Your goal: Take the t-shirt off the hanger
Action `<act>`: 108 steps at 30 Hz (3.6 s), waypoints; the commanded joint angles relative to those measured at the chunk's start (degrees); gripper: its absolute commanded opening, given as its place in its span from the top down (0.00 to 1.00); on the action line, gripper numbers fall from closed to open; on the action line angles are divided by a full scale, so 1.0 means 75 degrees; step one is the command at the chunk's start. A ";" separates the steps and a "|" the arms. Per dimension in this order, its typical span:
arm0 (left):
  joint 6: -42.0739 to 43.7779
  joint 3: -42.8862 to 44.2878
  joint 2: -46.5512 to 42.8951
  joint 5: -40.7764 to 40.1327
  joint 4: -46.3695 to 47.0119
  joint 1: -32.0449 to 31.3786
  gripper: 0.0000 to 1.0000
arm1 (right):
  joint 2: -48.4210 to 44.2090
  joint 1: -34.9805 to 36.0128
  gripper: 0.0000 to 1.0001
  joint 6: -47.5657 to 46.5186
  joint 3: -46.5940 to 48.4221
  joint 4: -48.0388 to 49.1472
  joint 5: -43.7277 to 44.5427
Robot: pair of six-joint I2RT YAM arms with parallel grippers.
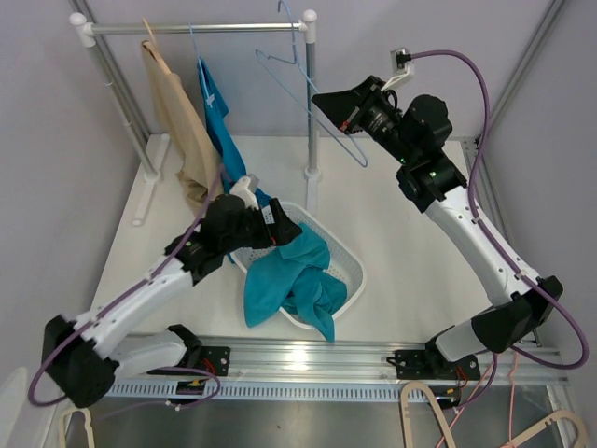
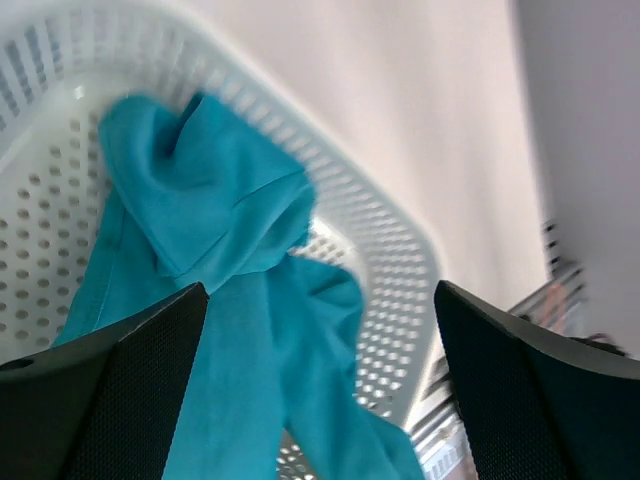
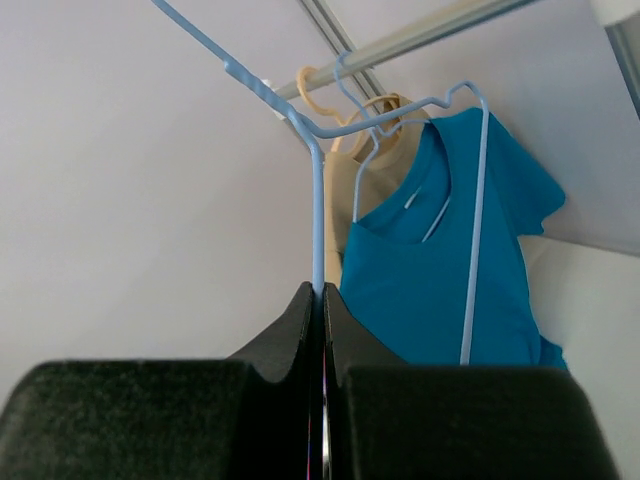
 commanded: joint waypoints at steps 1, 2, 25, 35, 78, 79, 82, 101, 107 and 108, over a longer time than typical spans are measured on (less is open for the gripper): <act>0.0031 0.0310 -0.1121 -0.0451 -0.0345 -0.0039 0.00 | -0.0129 -0.0006 1.00 0.0413 -0.0103 0.0667 0.0151; 0.0055 0.0451 -0.1483 -0.0475 -0.0637 -0.0039 0.01 | -0.0071 -0.0006 1.00 0.0448 -0.0127 0.0644 0.0175; 0.1659 0.2044 -0.4029 -0.1657 -0.1858 -0.0027 0.01 | 0.3210 -0.0369 1.00 0.1057 0.2286 0.1909 0.0866; 0.2304 0.2711 -0.4031 -0.3389 -0.2256 -0.0027 0.00 | 0.3691 -0.0604 1.00 0.1174 0.2336 0.1968 0.0667; 0.2973 1.1198 0.4066 -0.3218 -0.3723 0.2668 0.01 | -0.2132 -0.0252 0.28 -0.1251 -0.2236 0.0562 0.3105; 0.2984 1.1198 0.4126 -0.3101 -0.3640 0.2714 0.02 | -0.2180 -0.0241 0.28 -0.1263 -0.2248 0.0469 0.3093; 0.3066 1.1257 0.4383 -0.3077 -0.3405 0.2820 0.04 | -0.2437 -0.0287 0.28 -0.1252 -0.2329 0.0152 0.3116; 0.3125 1.1433 0.5567 -0.2843 -0.1917 0.3348 0.39 | -0.3762 -0.0627 0.28 -0.1322 -0.3501 -0.0142 0.3234; 0.3055 1.1503 0.5872 -0.2842 -0.1800 0.3348 0.40 | -0.3891 -0.0686 0.29 -0.1251 -0.3770 -0.0142 0.3116; 0.3032 1.1514 0.5931 -0.2900 -0.1777 0.3348 0.40 | -0.3937 -0.0697 0.29 -0.1240 -0.3818 -0.0130 0.3105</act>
